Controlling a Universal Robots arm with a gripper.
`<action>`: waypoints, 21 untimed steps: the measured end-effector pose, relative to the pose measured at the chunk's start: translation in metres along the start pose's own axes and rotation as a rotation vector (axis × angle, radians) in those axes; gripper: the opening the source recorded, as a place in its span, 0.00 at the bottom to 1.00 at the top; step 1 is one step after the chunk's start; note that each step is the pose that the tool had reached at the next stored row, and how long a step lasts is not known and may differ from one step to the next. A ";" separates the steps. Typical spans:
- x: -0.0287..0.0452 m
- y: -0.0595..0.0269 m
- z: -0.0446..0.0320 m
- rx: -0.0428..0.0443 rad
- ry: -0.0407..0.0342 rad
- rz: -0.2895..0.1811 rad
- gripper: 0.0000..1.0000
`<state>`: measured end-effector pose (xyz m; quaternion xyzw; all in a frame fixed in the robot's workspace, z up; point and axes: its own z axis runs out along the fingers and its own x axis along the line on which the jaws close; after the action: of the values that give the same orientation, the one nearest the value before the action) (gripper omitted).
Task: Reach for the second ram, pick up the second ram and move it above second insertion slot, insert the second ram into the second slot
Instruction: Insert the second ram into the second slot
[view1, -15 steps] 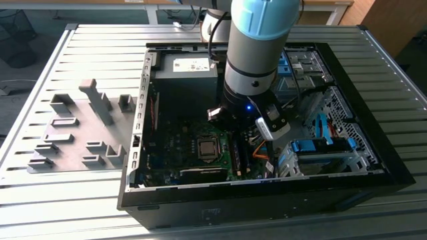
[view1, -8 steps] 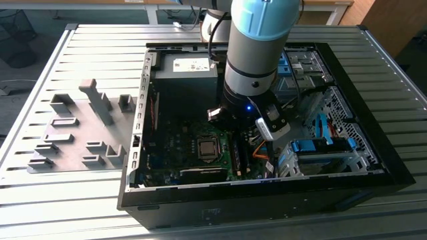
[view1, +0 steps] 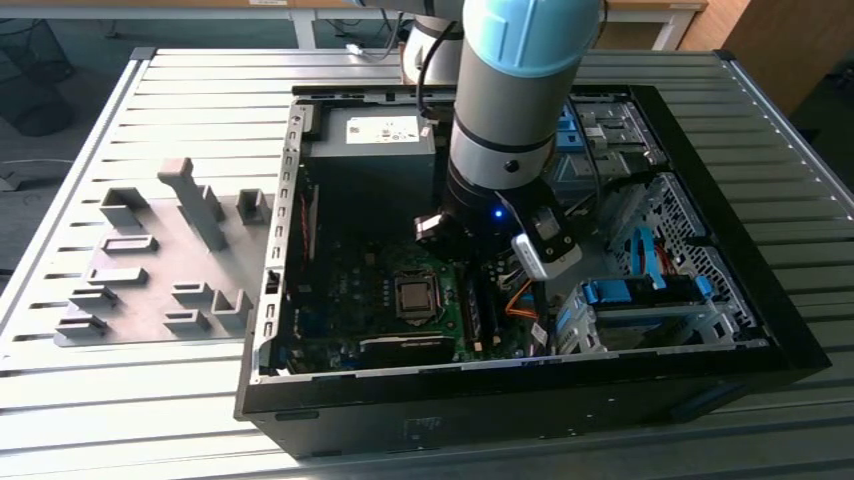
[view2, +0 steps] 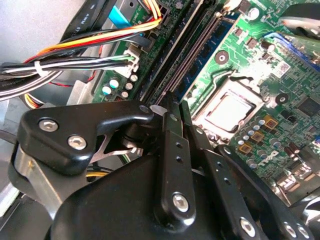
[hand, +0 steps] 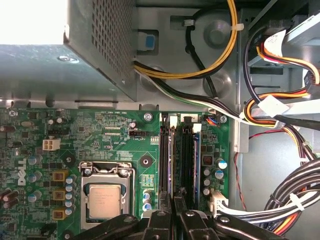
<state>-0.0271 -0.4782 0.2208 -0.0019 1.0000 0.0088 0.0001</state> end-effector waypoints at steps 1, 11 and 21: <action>-0.0001 0.0000 0.0000 0.0000 0.0000 0.001 0.14; -0.0010 -0.0001 0.0019 0.0001 -0.0003 0.018 0.14; -0.0011 0.0002 0.0106 -0.0012 0.0027 0.019 0.14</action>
<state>-0.0259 -0.4778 0.2103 0.0078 0.9999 0.0093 -0.0013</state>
